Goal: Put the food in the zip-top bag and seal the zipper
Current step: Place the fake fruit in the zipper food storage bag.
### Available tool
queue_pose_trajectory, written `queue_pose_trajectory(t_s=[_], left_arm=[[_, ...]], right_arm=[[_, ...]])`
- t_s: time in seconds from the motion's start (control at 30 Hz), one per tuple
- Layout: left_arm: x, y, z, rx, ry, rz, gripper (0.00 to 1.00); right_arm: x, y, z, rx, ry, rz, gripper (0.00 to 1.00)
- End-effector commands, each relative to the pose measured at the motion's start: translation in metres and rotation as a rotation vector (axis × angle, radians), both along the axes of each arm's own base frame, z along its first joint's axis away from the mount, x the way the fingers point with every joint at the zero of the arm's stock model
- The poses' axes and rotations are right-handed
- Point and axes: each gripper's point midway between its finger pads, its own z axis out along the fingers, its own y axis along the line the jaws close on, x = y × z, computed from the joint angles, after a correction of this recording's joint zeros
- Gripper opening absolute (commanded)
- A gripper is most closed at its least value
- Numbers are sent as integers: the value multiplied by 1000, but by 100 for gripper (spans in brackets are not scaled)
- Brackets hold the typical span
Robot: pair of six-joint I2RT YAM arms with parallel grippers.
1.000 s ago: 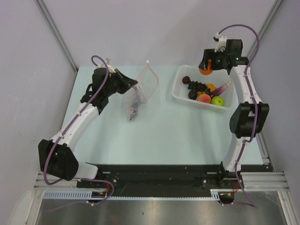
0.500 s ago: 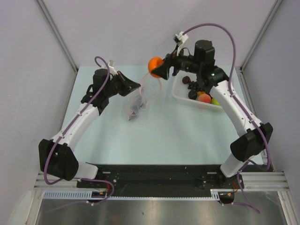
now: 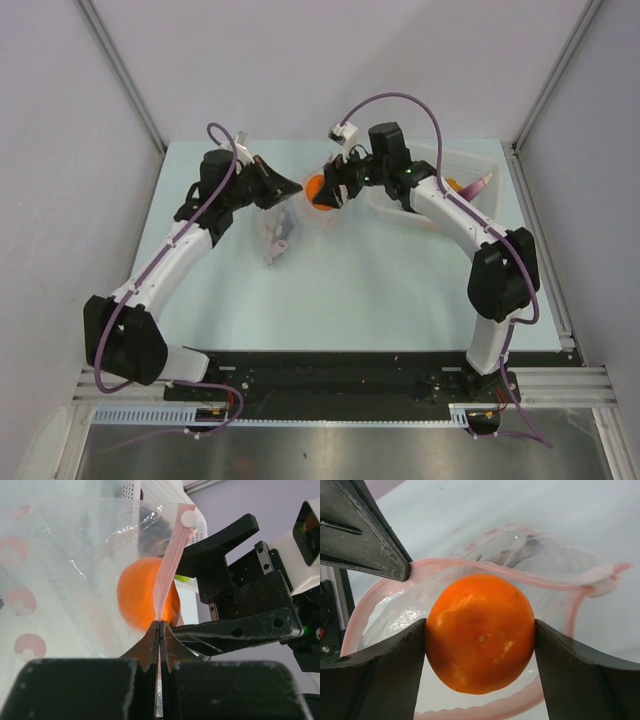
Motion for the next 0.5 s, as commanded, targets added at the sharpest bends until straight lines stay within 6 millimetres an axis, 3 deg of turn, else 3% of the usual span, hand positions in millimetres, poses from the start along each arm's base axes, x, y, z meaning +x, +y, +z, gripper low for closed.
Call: queue_pose_trajectory(t_s=[0.0,0.13,0.17,0.27,0.37,0.47], left_arm=[[-4,-8,-7,-9,-1,-59,0],[-4,-12,-17,-19,27,-79,0],[-4,-12,-18,-20,27,-81,0],[-4,-13,-13,-23,16,-86,0],[-3,-13,-12,-16,9,-86,0],[-2,-11,-13,0,4,-81,0]], right_arm=[[-5,12,-22,-92,-96,83,53],[-9,19,-33,-105,-100,116,61],[-9,21,-34,-110,-113,127,71],[-13,22,-33,-129,-129,141,88],[-17,16,-33,-159,-131,147,98],[-22,5,-21,-171,-149,138,100]])
